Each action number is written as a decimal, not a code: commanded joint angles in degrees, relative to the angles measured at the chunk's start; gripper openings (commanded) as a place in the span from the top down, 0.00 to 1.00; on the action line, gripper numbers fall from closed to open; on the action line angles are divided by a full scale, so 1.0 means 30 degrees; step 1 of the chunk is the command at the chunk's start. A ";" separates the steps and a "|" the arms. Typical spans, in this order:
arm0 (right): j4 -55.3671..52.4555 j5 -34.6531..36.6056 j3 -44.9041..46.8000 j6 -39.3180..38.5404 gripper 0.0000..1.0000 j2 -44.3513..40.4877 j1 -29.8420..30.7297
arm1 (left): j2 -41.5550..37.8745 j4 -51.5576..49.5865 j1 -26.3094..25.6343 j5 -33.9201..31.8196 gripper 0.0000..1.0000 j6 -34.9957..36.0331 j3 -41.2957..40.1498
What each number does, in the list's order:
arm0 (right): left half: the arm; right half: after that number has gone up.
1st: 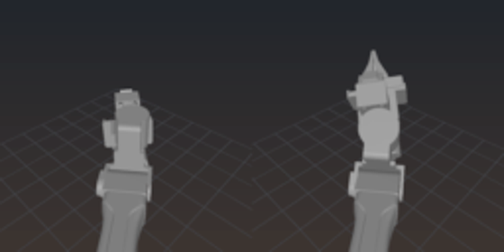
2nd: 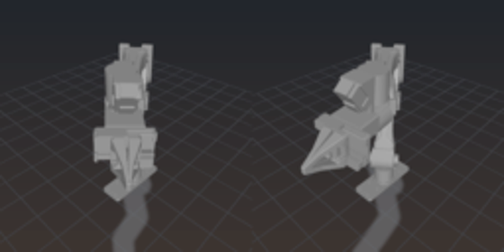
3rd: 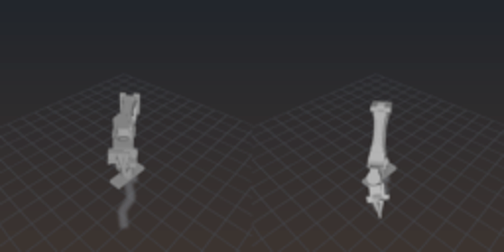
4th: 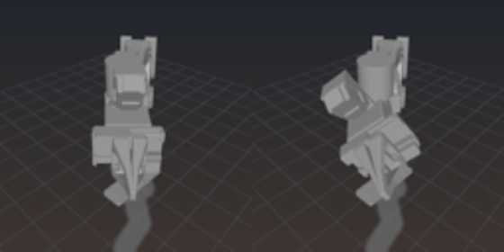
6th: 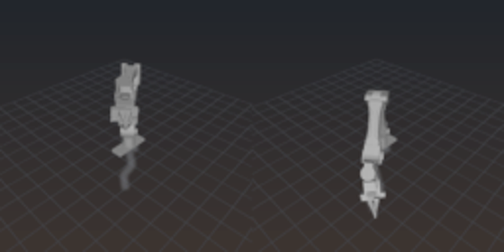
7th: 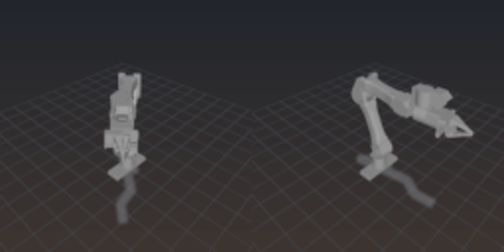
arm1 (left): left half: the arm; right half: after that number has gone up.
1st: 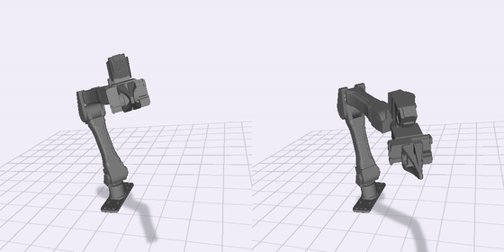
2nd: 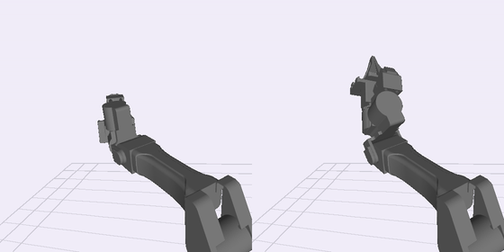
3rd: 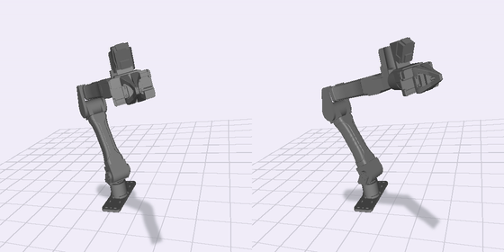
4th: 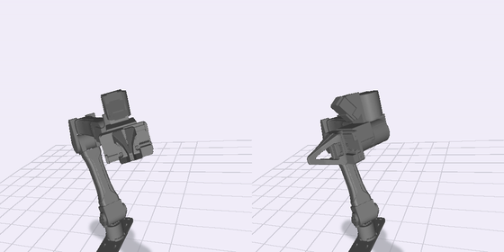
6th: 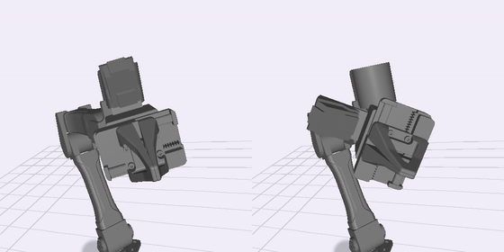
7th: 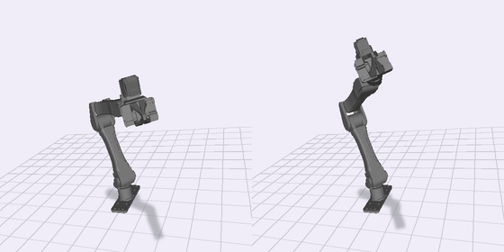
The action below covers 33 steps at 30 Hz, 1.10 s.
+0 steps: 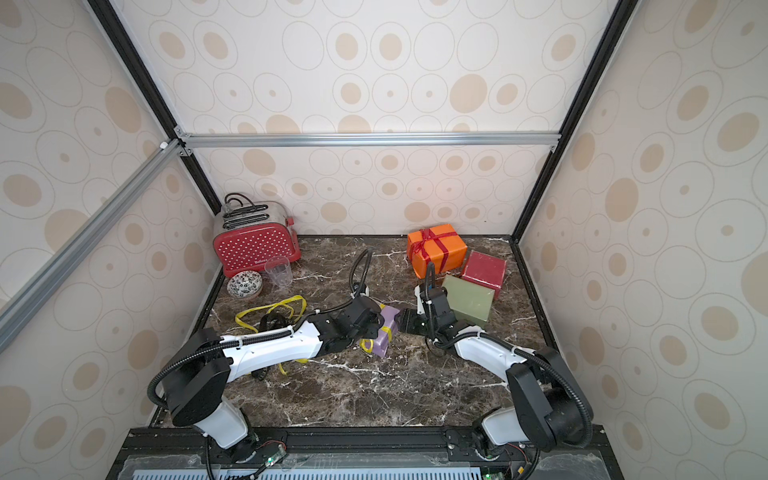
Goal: Untie the ribbon bows on the gift boxes
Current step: Move the gift box to the center of the board.
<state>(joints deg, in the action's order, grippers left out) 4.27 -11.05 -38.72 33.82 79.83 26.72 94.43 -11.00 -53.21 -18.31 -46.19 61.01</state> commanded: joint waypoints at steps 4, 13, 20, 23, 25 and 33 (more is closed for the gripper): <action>0.0128 0.0577 0.0221 0.0129 0.35 -0.0251 0.0171 | -0.0194 0.1032 -0.0047 0.0004 1.00 -0.1170 -0.0086; -0.0426 0.0521 -0.0232 -0.0009 0.35 0.0253 0.0152 | 0.2168 -0.0111 -0.0046 0.1171 0.03 -0.0150 0.3787; -0.0633 0.0693 -0.0361 -0.0019 0.35 0.0342 0.0149 | 0.0589 -0.1463 0.0122 -0.0017 0.01 0.1416 0.4404; -0.0662 0.0731 -0.0336 0.0033 0.35 0.0371 0.0116 | -0.0452 -0.2070 0.0338 -0.0066 0.01 0.2093 0.4429; -0.0695 0.0750 -0.0365 0.0004 0.35 0.0344 0.0131 | -0.1221 -0.2262 0.0661 0.0347 0.01 0.2080 0.4180; -0.0755 0.1231 -0.0173 -0.0030 0.35 -0.0135 0.0115 | -0.3488 -0.4250 0.1074 0.4868 0.20 0.5057 0.2869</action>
<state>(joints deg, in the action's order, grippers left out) 2.17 -8.25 -38.72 33.80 80.47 26.76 84.68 -17.91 -50.09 -11.70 -38.06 70.17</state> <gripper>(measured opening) 0.650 0.814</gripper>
